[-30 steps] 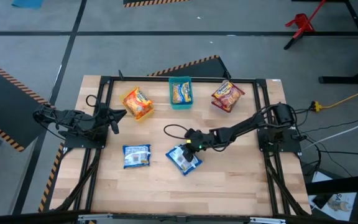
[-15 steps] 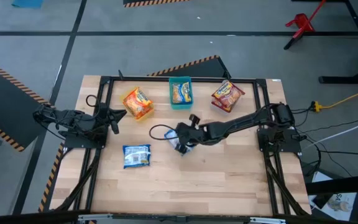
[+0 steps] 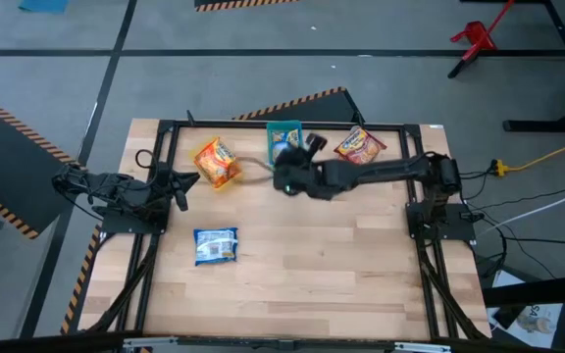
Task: Sort Maruchan noodles
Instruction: Put the right blue noodle pack into the green bin
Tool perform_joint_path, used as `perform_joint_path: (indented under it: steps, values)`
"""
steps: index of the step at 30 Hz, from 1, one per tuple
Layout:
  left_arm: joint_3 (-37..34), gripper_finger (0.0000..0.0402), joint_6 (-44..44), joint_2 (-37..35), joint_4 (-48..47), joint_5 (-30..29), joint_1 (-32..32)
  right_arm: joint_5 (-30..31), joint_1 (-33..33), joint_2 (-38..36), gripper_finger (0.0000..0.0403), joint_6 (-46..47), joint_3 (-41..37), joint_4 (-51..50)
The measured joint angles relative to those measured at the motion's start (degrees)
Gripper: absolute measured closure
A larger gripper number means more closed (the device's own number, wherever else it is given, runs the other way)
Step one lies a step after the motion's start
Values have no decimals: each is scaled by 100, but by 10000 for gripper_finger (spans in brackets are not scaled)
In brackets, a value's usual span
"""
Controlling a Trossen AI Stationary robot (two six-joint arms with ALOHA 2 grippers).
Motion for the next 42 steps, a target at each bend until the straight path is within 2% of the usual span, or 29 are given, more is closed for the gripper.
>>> perform_joint_path:
  steps: [4,14,20,36,42]
  values:
    - [-1,357,-1,0,0,1,1,163,-470,-1,403,-280,28,-8]
    - [-1,357,-2,-1,0,2,1,-260,-1342,149,403,-324,30,139]
    - [-2,357,0,-1,-2,-9,2,-458,-1405,387,403,-446,32,471]
    - [-1,357,-2,-1,-7,-98,0,-564,-1565,745,403,-458,56,436]
    - [-2,357,0,-2,-7,-101,0,-858,-1559,902,400,-506,52,506]
